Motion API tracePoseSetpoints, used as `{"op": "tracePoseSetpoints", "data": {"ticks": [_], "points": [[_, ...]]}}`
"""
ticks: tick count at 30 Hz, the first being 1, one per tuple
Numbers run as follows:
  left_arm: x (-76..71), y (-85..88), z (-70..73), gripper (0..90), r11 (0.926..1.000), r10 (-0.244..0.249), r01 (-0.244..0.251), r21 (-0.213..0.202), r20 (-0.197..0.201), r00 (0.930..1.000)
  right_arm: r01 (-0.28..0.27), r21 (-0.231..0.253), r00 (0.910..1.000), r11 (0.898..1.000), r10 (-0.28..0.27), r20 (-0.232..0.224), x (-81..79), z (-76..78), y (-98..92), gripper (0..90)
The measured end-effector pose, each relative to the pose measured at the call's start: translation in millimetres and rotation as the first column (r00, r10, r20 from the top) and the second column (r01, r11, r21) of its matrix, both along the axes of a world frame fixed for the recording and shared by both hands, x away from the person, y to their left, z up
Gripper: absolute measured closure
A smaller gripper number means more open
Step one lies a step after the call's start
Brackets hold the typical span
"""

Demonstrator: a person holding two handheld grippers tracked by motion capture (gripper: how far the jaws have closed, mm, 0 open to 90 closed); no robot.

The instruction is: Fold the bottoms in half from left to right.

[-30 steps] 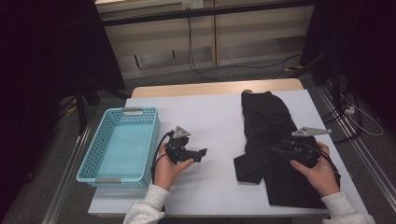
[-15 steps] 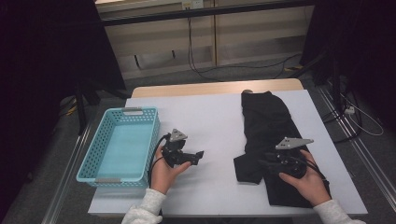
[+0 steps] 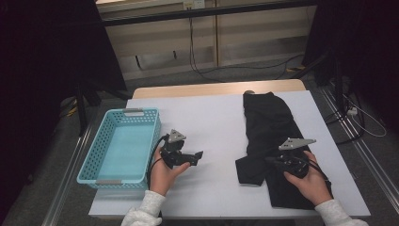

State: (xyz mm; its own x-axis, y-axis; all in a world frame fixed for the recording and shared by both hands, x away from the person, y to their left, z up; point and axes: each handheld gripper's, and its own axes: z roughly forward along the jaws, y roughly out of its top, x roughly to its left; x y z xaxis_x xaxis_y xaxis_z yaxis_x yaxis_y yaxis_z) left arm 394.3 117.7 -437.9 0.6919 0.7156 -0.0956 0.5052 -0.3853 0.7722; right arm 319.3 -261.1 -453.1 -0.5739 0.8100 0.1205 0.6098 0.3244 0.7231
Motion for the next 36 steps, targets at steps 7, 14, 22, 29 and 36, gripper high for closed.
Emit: {"op": "tracePoseSetpoints", "data": {"ticks": [7,14,22,29,36], "points": [[0.3,-0.5,-0.6,12.6,1.0,0.001,0.0,0.005,-0.001,1.0,0.002,0.011,1.0,1.0,-0.002,0.007,-2.2,4.3,-3.8,90.0],[-0.5,-1.8,-1.1,12.5,0.9999,-0.007,0.007,0.013,-0.001,1.0,-0.019,-0.007,0.9987,1.0,0.019,0.048,-9.6,8.2,2.8,79.6],[0.2,-1.1,-1.1,12.5,0.9997,-0.007,0.007,0.022,-0.004,1.0,-0.086,0.013,0.9961,0.996,0.086,0.022,-11.8,2.2,20.4,58.6],[0.0,-0.9,-1.2,12.7,0.9997,-0.003,0.003,0.026,-0.005,1.0,-0.117,-0.055,0.9926,0.992,0.118,0.026,-10.4,-2.7,24.8,82.8],[-0.1,-0.6,-0.5,13.0,0.9998,0.0,0.0,0.02,-0.003,1.0,-0.069,0.008,0.9969,0.998,0.069,0.037,-10.4,6.0,8.6,90.0]]}}
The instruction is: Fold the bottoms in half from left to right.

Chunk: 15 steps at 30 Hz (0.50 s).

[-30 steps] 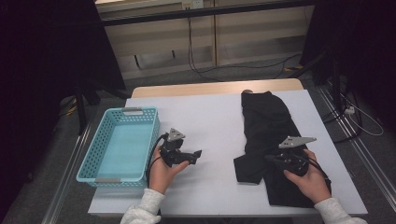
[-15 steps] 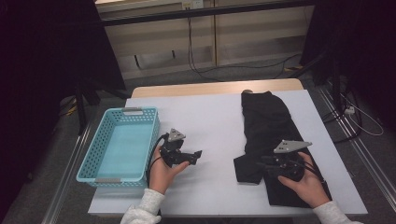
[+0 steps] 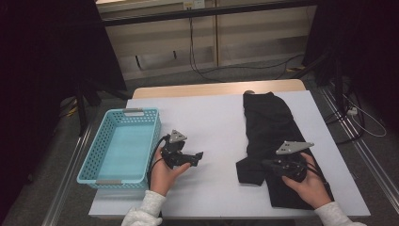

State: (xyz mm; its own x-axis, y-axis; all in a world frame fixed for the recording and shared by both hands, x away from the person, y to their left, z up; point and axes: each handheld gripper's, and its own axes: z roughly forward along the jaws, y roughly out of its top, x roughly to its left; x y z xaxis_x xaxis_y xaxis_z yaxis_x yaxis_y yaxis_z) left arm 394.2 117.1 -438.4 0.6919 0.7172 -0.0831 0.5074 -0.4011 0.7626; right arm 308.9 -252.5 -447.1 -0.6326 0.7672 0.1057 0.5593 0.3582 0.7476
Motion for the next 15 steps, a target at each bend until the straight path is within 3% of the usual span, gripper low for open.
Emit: {"op": "tracePoseSetpoints", "data": {"ticks": [15], "points": [[0.1,-1.2,-0.2,13.2,1.0,-0.004,0.004,0.004,-0.001,1.0,0.046,0.048,0.9988,0.998,-0.046,0.012,-16.5,12.2,-34.3,90.0]]}}
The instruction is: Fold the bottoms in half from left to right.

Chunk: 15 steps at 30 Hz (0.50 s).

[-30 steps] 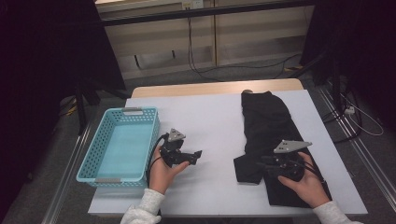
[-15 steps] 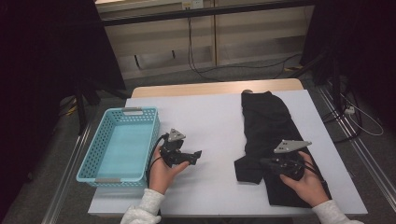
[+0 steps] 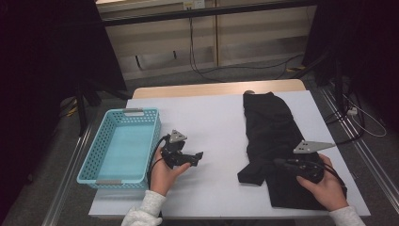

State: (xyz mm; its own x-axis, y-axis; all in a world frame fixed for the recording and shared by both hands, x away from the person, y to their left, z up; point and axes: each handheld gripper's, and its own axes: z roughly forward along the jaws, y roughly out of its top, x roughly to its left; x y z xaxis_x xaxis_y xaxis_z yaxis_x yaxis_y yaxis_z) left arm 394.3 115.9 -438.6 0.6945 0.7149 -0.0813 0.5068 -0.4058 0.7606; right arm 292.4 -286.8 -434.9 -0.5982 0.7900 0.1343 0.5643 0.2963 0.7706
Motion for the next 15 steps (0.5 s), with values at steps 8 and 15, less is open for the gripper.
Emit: {"op": "tracePoseSetpoints", "data": {"ticks": [8,15], "points": [[1.3,-4.1,-0.4,13.1,0.9999,-0.016,0.016,0.004,-0.005,0.9999,0.062,0.018,0.998,0.998,-0.062,-0.007,-16.3,-0.3,-31.8,90.0],[3.8,-10.1,-0.2,13.2,0.9994,-0.035,0.035,0.007,-0.005,0.9994,0.104,0.009,0.9945,0.995,-0.104,-0.012,-34.0,-1.1,-53.1,90.0]]}}
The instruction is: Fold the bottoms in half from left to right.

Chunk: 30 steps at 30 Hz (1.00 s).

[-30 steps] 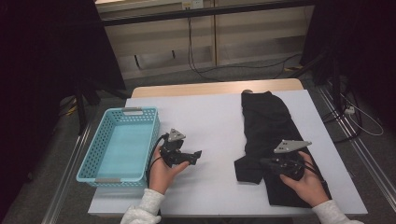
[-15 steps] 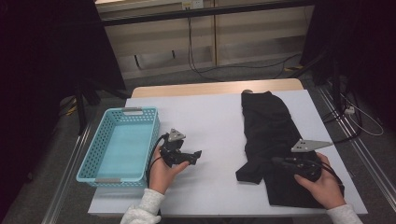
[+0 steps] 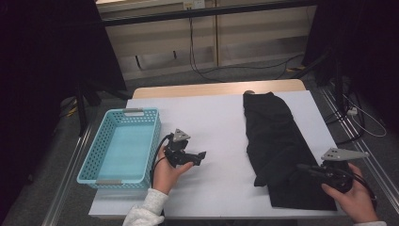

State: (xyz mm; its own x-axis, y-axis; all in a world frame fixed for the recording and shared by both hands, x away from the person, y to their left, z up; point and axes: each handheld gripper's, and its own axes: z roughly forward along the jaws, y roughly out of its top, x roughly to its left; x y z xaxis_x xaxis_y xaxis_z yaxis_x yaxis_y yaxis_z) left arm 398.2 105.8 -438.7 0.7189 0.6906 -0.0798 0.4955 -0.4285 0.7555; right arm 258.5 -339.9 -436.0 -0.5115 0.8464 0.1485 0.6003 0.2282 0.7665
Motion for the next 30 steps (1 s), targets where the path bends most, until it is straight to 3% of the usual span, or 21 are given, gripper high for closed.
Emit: {"op": "tracePoseSetpoints", "data": {"ticks": [3,7,9,10,13,18,22,24,27,29,30], "points": [[1.0,-2.7,0.1,13.2,1.0,-0.006,0.006,-0.004,0.002,1.0,0.029,0.006,0.9994,1.0,-0.029,-0.017,-7.7,1.1,-11.8,90.0],[1.9,-4.2,0.1,13.2,1.0,-0.009,0.009,0.001,0.002,1.0,0.059,-0.036,0.9978,0.998,-0.06,-0.028,-16.8,2.6,-28.3,90.0],[1.9,-4.4,-0.5,13.2,1.0,-0.009,0.009,-0.001,-0.002,1.0,0.073,-0.021,0.9968,0.997,-0.074,-0.031,-17.5,1.3,-34.8,89.7],[2.0,-4.4,-0.6,13.2,0.9999,-0.01,0.01,0.006,0.001,0.9999,0.097,-0.025,0.9949,0.995,-0.097,-0.027,-16.7,0.3,-35.6,85.9],[1.8,-5.0,-1.1,13.2,0.9999,-0.01,0.01,0.009,0.003,0.9999,0.108,-0.021,0.9938,0.994,-0.108,-0.027,-6.8,-2.5,-29.6,77.4],[1.7,-5.4,-2.9,13.2,0.9999,-0.01,0.01,0.013,-0.003,0.9999,0.126,-0.065,0.9913,0.99,-0.128,-0.03,19.1,-7.2,-20.1,74.7],[2.2,-4.0,-3.8,13.2,0.9997,-0.01,0.01,0.02,-0.008,0.9999,0.184,-0.088,0.9812,0.979,-0.189,-0.041,38.2,-9.9,-17.3,72.8],[2.4,-3.3,-3.5,13.2,0.9999,-0.003,0.003,0.014,-0.003,1.0,0.186,-0.095,0.9804,0.978,-0.191,-0.048,45.8,-12.1,-15.6,71.6],[2.1,-3.0,-3.9,13.2,0.9999,-0.001,0.001,0.017,-0.006,1.0,0.175,-0.113,0.9797,0.978,-0.184,-0.078,54.3,-19.1,-10.5,77.5],[2.0,-3.1,-3.5,13.2,0.9999,-0.006,0.006,0.016,-0.006,1.0,0.176,-0.101,0.9793,0.979,-0.184,-0.084,55.7,-18.2,-8.0,89.0],[2.0,-3.1,-3.3,13.2,0.9998,-0.004,0.004,0.018,-0.003,1.0,0.166,-0.109,0.9809,0.98,-0.175,-0.085,56.1,-15.9,-6.7,89.0]]}}
